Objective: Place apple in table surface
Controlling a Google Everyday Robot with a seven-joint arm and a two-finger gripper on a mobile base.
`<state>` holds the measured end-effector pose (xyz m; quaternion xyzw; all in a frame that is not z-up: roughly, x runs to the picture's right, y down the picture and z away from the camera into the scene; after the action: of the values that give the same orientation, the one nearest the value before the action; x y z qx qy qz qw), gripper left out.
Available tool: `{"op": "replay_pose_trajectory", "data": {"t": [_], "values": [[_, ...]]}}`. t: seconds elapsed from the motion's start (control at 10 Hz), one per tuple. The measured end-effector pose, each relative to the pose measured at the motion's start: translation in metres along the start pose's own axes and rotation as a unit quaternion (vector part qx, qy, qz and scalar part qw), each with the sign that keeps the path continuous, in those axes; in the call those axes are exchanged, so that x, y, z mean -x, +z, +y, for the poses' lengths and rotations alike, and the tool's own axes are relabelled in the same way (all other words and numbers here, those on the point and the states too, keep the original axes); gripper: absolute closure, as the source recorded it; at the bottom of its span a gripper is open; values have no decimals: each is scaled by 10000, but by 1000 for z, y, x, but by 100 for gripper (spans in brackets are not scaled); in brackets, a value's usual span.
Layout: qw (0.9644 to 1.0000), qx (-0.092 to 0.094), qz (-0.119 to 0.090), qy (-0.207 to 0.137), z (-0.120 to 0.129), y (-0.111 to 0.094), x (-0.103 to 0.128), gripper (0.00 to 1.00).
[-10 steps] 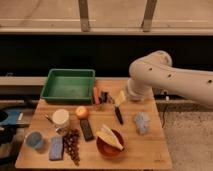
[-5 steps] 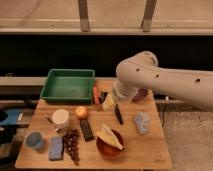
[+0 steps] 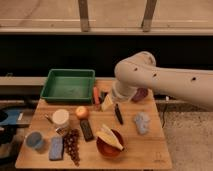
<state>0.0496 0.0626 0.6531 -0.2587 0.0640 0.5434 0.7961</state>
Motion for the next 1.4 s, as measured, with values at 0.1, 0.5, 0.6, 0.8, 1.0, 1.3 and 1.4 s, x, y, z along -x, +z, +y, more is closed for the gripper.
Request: {"op": "replay_pose_trajectory", "data": {"t": [0.1,0.5,0.6,0.8,1.0,1.3,1.4], "values": [[9998,49,31,-194,15,8,11,24],[9952,447,237,-838,83,55,59,24],[9935,537,297,-962,96,69,67,24],[9875,703,509,-1312,117,103,76,24],[9865,721,549,-1362,118,107,76,24],[9866,734,525,-1359,119,108,76,24],[9860,832,404,-1391,118,110,75,24]]}}
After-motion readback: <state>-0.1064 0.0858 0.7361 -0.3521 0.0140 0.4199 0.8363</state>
